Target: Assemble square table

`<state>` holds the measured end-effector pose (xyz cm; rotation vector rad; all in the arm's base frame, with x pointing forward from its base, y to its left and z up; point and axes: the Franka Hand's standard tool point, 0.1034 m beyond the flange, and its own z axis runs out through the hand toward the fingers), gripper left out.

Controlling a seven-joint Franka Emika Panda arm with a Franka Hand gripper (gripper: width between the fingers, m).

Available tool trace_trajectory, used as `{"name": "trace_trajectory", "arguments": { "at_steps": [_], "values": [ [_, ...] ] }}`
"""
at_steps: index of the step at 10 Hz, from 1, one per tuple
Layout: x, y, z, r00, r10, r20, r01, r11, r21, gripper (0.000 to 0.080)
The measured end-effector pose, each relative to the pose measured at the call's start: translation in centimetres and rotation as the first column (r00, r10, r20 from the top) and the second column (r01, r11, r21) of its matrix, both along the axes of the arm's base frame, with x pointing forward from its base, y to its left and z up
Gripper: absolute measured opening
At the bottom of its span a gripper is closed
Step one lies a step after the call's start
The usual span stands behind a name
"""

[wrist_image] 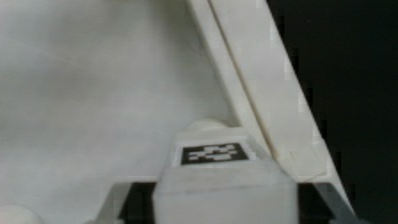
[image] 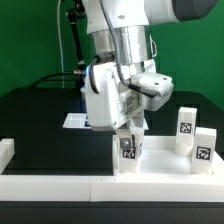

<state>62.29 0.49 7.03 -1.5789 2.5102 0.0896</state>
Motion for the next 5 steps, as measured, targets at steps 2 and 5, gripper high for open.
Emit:
{"name": "trace_trajectory", "arguments": {
  "at_steps": [2, 5],
  "values": [
    [0.0, 0.0, -0.1, 1.000, -0.002, -0.002, 0.002, 1.000, 0.000, 0.0320],
    [-0.3, 0.4, 2.6, 0.999, 0.023, 0.034, -0.024, 1.000, 0.014, 0.0640]
  ]
}}
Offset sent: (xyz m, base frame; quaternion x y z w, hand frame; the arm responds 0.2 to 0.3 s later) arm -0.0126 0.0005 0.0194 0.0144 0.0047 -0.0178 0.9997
